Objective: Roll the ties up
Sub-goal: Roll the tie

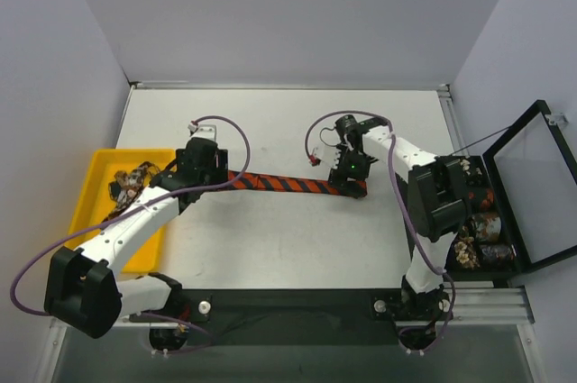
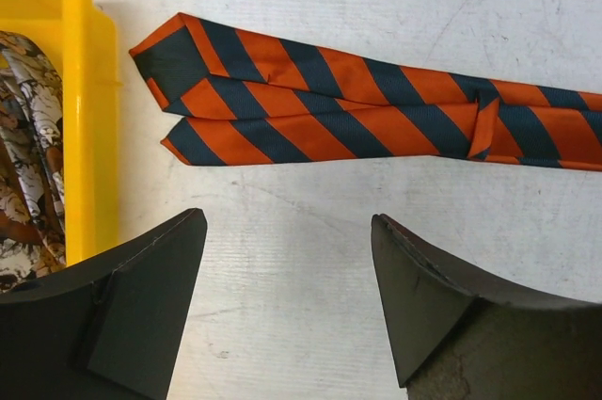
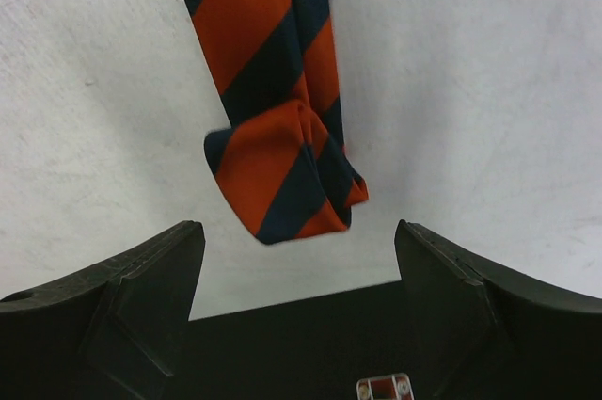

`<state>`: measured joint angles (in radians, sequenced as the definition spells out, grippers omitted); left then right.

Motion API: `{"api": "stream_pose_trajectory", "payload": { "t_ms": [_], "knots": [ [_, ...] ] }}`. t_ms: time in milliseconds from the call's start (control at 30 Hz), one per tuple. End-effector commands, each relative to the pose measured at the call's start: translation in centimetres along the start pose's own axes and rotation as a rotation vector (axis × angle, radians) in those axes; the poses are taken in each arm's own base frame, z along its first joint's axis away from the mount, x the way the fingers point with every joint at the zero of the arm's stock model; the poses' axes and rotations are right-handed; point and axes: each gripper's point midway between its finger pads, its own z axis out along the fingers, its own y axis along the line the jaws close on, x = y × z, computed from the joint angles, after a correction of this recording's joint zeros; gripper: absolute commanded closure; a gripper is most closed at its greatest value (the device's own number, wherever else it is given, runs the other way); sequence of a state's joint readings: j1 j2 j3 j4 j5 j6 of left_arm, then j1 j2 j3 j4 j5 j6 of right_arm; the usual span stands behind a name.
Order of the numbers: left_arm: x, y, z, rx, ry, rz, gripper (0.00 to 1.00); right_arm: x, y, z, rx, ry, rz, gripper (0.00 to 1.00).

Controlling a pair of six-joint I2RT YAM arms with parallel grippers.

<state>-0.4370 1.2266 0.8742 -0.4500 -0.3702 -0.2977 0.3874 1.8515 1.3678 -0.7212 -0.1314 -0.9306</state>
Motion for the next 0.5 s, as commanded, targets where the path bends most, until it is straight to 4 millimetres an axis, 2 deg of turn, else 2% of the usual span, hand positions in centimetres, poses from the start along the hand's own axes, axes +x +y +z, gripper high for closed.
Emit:
{"api": "stream_pose_trajectory", "payload": {
  "t_ms": [0,267,467],
  "knots": [
    [-2.2,0.7,-0.4,-0.031,-0.084,-0.021,0.18,0.0,0.3,0.7,-0.029,0.074,-0.070,0.16],
    [-2.2,0.8,-0.5,-0.027,-0.090,-0.029,0.18,0.8,0.6,3.2,-0.033,0.160,-0.105,0.19],
    [-2.2,0.6,-0.4,-0.017,-0.085,-0.032,0.18,1.2,0.7,4.1,-0.037,0.179,-0.109,0.21]
  ]
}}
